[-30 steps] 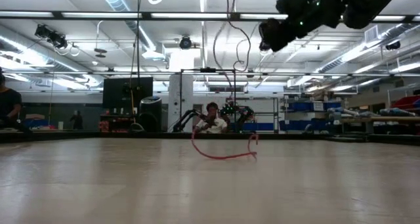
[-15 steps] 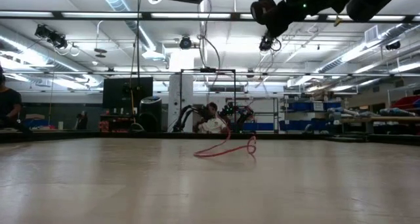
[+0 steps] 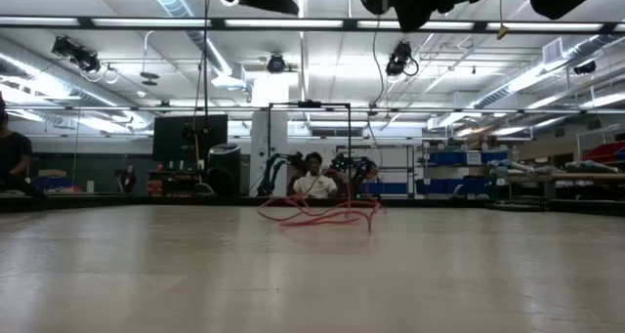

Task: Coil cords
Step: Uncoil the red wire cable from the black spool

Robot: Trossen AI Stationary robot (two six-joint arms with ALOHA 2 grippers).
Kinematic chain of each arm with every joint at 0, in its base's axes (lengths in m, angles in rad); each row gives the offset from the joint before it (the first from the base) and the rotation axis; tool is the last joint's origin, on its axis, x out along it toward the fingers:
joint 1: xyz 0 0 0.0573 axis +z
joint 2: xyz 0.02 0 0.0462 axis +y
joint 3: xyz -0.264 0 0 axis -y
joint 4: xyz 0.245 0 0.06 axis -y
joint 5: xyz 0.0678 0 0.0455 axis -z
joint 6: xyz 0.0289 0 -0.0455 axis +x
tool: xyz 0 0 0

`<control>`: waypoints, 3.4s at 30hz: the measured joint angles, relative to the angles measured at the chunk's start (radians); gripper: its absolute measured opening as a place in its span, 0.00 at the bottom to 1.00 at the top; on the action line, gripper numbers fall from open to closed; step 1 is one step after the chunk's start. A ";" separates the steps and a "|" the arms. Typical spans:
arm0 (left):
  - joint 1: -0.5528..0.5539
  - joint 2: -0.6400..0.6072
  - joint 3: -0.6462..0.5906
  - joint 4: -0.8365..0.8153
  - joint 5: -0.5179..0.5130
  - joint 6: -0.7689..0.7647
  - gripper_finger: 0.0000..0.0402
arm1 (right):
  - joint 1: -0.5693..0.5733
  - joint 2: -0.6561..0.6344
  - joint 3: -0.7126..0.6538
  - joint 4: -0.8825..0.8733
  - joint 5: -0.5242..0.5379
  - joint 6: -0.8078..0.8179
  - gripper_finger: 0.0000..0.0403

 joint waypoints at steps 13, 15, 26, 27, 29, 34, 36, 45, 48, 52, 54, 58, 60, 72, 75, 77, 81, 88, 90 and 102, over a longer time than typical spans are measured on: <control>0.022 0.000 0.000 0.056 0.176 0.122 0.28 | 0.029 0.000 0.000 -0.362 -0.293 0.286 0.00; 0.030 0.000 0.000 0.054 0.227 0.122 0.28 | 0.021 0.000 0.000 -0.420 -0.375 0.325 0.00; 0.073 0.009 0.001 0.026 0.374 0.085 0.28 | -0.003 0.006 0.000 -0.526 -0.604 0.399 0.00; 0.074 0.014 0.001 0.029 0.388 0.085 0.28 | -0.008 0.006 0.000 -0.523 -0.604 0.399 0.00; 0.074 0.018 0.001 0.037 0.398 0.084 0.28 | -0.018 0.006 0.000 -0.521 -0.620 0.402 0.00; 0.080 0.047 0.000 0.035 0.397 0.084 0.28 | -0.038 0.008 0.000 -0.502 -0.693 0.421 0.00; 0.086 0.056 0.001 0.048 0.387 0.084 0.28 | -0.041 0.011 0.000 -0.499 -0.714 0.422 0.00; 0.093 0.099 0.000 0.123 0.383 0.084 0.28 | -0.042 0.048 0.000 -0.484 -0.723 0.422 0.00; 0.093 0.101 0.000 0.111 0.396 0.085 0.28 | -0.043 0.063 0.000 -0.479 -0.723 0.422 0.00; 0.093 0.101 0.000 0.106 0.413 0.085 0.16 | -0.047 0.076 0.000 -0.471 -0.724 0.430 0.00; 0.093 0.101 0.000 0.100 0.426 0.085 0.05 | -0.048 0.077 0.000 -0.467 -0.723 0.442 0.00; 0.093 0.101 0.000 0.078 0.426 0.084 0.01 | -0.047 0.076 0.000 -0.467 -0.713 0.483 0.03; 0.093 0.101 0.000 0.071 0.404 0.082 0.01 | -0.047 0.076 0.000 -0.466 -0.670 0.509 0.06; 0.093 0.100 0.000 0.062 0.224 0.048 0.00 | -0.044 -0.119 0.000 -0.716 -0.514 0.642 0.19; 0.094 0.100 0.000 0.073 0.130 0.022 0.00 | -0.060 -0.134 0.000 -0.796 -0.543 0.729 0.22; 0.093 0.100 0.000 0.086 0.087 0.010 0.00 | -0.071 -0.127 0.000 -0.836 -0.589 0.766 0.25; 0.093 0.100 0.000 0.116 0.026 -0.070 0.00 | -0.088 -0.072 0.000 -0.832 -0.694 0.823 0.33; 0.093 0.100 0.000 0.144 -0.040 -0.243 0.00 | -0.111 0.098 0.000 -0.567 -0.711 0.888 0.44; 0.093 0.100 0.001 0.160 -0.040 -0.266 0.00 | -0.116 0.148 0.000 -0.463 -0.707 0.915 0.44; 0.093 0.100 0.001 0.191 -0.038 -0.284 0.00 | -0.127 0.347 0.000 -0.176 -0.753 0.946 0.39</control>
